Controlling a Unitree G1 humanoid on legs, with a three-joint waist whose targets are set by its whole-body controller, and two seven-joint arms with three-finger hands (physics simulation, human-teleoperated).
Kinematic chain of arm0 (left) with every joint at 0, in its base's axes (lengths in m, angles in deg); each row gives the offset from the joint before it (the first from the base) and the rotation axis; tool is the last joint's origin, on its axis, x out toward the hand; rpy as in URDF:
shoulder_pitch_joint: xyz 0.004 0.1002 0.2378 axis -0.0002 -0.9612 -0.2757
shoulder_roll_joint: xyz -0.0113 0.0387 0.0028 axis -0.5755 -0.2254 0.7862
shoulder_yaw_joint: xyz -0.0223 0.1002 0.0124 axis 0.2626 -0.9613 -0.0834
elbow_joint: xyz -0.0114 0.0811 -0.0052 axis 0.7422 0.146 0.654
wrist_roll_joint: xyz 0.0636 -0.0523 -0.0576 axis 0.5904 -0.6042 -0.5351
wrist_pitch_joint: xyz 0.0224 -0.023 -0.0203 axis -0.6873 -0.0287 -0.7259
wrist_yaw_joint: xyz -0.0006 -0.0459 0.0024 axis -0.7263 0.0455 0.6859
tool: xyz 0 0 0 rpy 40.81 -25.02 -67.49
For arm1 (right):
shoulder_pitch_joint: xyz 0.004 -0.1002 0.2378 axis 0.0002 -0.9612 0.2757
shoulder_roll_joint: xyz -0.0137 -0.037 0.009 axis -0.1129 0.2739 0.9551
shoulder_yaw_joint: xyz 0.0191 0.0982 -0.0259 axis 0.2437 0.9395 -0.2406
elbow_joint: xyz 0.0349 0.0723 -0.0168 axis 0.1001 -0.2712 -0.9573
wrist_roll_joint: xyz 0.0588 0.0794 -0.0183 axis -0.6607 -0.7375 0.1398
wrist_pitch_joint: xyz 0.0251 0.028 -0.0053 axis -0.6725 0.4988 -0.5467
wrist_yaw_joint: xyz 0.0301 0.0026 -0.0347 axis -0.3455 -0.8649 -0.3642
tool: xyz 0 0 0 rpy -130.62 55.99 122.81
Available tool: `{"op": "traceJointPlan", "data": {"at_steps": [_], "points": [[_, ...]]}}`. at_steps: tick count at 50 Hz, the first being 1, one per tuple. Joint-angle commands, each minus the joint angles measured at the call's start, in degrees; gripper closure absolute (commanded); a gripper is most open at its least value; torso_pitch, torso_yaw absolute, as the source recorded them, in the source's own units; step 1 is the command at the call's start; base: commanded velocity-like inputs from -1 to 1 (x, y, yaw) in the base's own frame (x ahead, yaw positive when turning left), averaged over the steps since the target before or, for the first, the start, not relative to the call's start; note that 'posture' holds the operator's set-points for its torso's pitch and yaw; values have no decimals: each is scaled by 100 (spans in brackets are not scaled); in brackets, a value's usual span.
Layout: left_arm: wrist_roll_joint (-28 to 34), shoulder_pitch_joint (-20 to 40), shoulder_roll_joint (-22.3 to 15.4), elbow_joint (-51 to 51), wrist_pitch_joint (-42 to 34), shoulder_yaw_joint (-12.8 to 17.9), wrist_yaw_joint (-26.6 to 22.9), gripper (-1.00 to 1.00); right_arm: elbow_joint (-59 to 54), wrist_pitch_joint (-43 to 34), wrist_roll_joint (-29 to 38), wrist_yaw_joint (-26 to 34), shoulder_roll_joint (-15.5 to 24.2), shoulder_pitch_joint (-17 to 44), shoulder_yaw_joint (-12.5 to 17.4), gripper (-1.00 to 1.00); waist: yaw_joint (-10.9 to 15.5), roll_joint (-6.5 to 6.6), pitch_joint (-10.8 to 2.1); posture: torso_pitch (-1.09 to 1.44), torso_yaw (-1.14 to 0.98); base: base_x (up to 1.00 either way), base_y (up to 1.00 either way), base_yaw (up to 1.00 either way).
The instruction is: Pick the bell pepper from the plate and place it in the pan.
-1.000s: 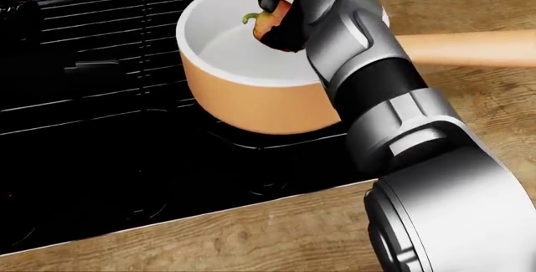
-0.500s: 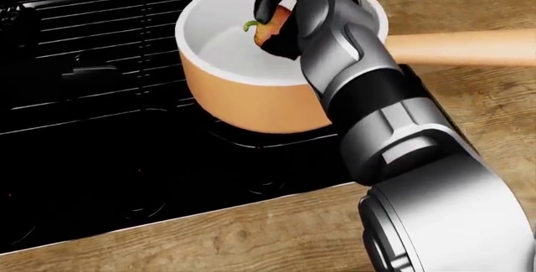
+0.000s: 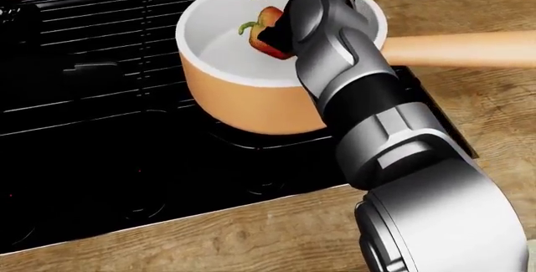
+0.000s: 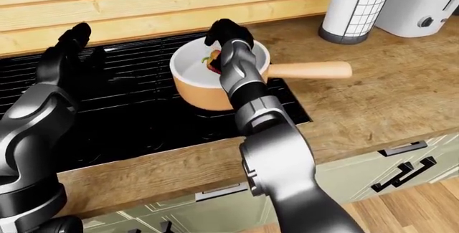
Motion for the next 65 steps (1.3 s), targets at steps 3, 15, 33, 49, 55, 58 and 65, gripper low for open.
{"op": "traceJointPlan", "data": {"at_steps": [3,15,33,49,55,58,65], "points": [[12,165,-67,-174,180,59,11,-100,226,64,45,-58,57,247,-5,-44,-3,24,-171,0,0,0,0,0],[-1,123,-57,-235,152,63,24,-100,397,-78,55,28,110,301,-4,-100,-5,29,-154,0,0,0,0,0],[32,274,-77,-163,103,30,23,-100,482,-269,-335,-8,371,807,179,-100,20,2,-152,0,0,0,0,0],[163,1347,-456,662,85,-22,71,-100,1538,-1093,-1162,388,611,968,373,-100,21,-35,-120,0,0,0,0,0],[277,1949,-596,1047,139,-114,99,-100,3141,-2071,-1393,827,709,600,399,-100,30,-64,-96,0,0,0,0,0],[337,2223,-658,1159,131,-135,133,-100,4293,-2779,-1381,1167,797,319,359,-100,40,-87,-76,0,0,0,0,0],[525,2839,-842,1126,-10,-247,171,-100,6200,-4062,-1396,1641,967,-194,430,-100,40,-141,-31,0,0,0,0,0]]}}
